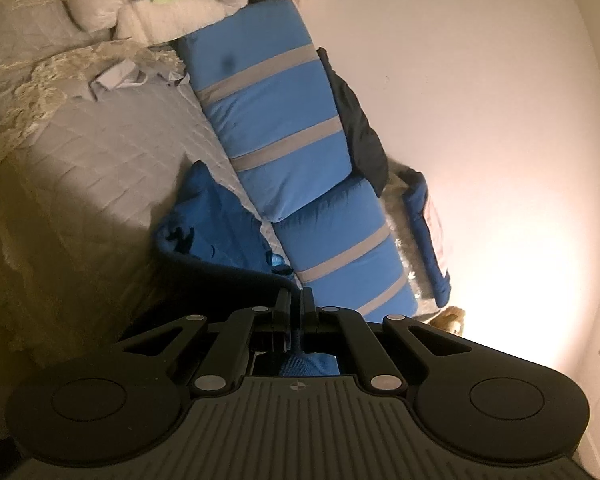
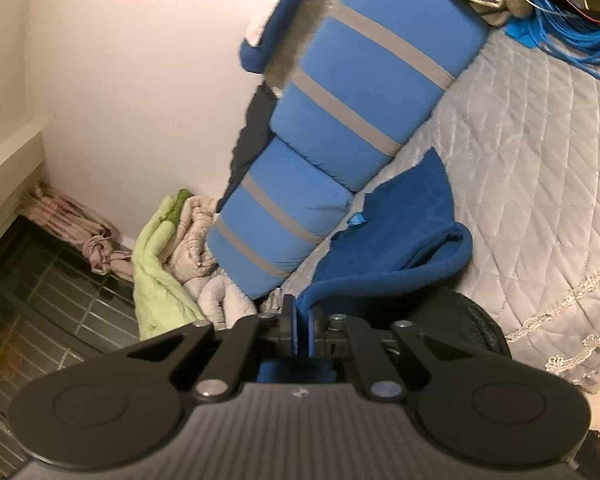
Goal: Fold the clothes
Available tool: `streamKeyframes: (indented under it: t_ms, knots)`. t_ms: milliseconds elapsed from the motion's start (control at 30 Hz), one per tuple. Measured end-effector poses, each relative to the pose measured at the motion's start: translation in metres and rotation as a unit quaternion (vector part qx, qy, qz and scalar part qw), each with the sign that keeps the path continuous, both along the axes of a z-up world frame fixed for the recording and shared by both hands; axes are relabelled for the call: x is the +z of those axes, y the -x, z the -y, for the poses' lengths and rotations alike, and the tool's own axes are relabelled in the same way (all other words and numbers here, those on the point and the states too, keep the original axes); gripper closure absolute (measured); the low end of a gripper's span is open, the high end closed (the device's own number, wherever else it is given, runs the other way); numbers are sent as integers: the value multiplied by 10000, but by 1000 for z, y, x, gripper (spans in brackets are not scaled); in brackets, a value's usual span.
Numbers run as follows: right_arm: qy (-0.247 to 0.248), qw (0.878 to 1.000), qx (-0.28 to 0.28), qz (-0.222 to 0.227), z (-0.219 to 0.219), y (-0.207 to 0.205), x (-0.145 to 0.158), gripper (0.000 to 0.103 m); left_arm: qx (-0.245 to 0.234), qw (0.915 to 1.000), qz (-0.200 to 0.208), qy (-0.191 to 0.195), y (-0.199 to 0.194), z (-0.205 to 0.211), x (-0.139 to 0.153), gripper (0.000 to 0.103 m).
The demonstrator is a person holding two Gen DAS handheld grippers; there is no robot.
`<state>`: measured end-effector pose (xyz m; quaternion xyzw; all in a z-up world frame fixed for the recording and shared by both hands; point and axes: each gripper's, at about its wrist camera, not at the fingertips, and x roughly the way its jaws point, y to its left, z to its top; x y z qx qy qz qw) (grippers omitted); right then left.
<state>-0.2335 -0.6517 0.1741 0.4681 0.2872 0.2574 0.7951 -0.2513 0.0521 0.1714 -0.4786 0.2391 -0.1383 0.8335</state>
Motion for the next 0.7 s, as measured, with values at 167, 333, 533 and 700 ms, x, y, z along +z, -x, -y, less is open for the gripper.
streamKeyframes:
  t_ms: [167, 333, 533, 700]
  knots:
    - [59, 10000, -3, 77, -5, -20, 0, 97, -80, 9997, 50, -211, -21, 1, 3, 99]
    - [170, 9997, 6, 187, -8, -42, 5, 97, -152, 9988, 161, -442, -40, 3, 12, 99]
    - [476, 9985, -36, 257, -12, -73, 11, 97, -253, 9976, 181, -618, -66, 6, 17, 99]
    - [775, 9964, -12, 330, -20, -98, 13, 97, -354, 9959, 222, -808, -87, 13, 21, 99]
